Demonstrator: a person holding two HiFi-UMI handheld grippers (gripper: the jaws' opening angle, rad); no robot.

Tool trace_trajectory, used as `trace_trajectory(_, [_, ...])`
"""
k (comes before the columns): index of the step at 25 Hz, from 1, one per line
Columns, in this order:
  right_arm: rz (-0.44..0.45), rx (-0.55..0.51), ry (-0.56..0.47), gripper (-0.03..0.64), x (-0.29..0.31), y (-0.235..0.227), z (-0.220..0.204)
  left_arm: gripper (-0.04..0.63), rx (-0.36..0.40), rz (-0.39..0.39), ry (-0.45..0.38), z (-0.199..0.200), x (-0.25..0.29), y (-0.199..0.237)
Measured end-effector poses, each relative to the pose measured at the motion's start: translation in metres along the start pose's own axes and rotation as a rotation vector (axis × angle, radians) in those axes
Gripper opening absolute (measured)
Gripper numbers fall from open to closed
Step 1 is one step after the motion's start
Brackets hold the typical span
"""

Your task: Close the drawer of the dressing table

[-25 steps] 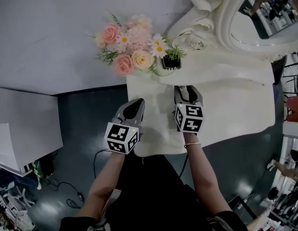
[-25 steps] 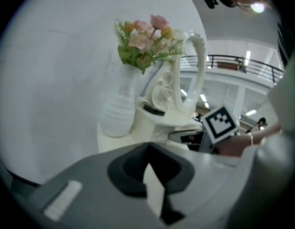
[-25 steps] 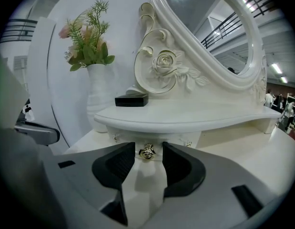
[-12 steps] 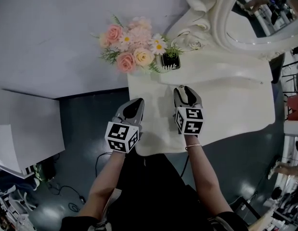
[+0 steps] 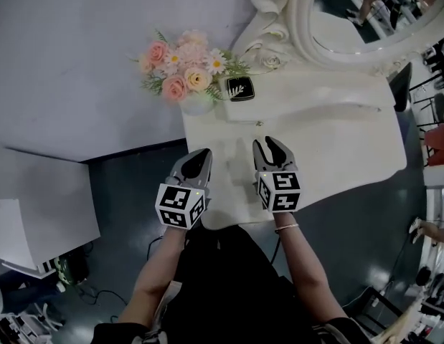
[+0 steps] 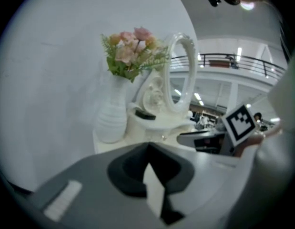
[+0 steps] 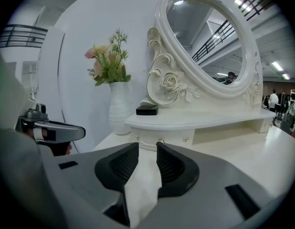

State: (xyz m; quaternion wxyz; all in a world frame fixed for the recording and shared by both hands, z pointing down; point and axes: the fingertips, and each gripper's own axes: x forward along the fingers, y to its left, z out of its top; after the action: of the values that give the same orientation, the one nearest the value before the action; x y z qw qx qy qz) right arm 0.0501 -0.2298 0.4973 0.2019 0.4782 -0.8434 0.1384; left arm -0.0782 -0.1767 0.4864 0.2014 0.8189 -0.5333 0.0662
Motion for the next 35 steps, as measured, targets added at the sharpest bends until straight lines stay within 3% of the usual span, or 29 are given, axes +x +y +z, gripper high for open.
trace_trajectory(17, [-0.028,0.064,-0.099,0.023,-0.071,0.008,0.0,0.003,0.047,-0.044,-0.016,0.003,-0.014,-0.03])
trace_trajectory(35, [-0.043,0.099,-0.18,0.004,-0.12,0.023,-0.002,0.003,0.104,-0.076,-0.029,0.01,-0.025,-0.046])
